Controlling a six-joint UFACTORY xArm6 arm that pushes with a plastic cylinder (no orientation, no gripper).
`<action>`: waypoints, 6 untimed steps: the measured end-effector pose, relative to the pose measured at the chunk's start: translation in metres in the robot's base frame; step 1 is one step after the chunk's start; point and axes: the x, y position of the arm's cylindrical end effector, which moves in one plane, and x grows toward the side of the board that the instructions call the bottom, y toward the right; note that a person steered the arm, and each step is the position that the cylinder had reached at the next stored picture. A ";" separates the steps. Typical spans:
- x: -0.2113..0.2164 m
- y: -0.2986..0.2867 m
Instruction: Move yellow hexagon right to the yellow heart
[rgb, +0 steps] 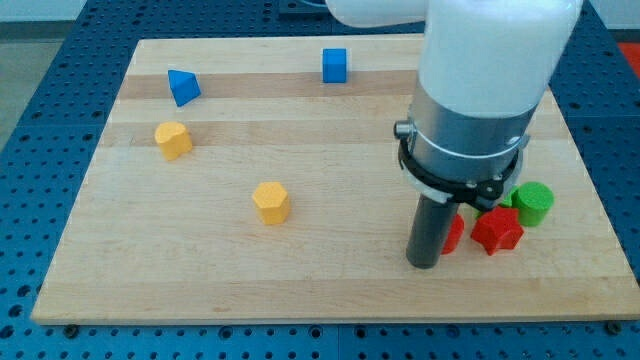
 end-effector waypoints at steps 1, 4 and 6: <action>-0.009 0.010; -0.021 -0.006; -0.015 -0.098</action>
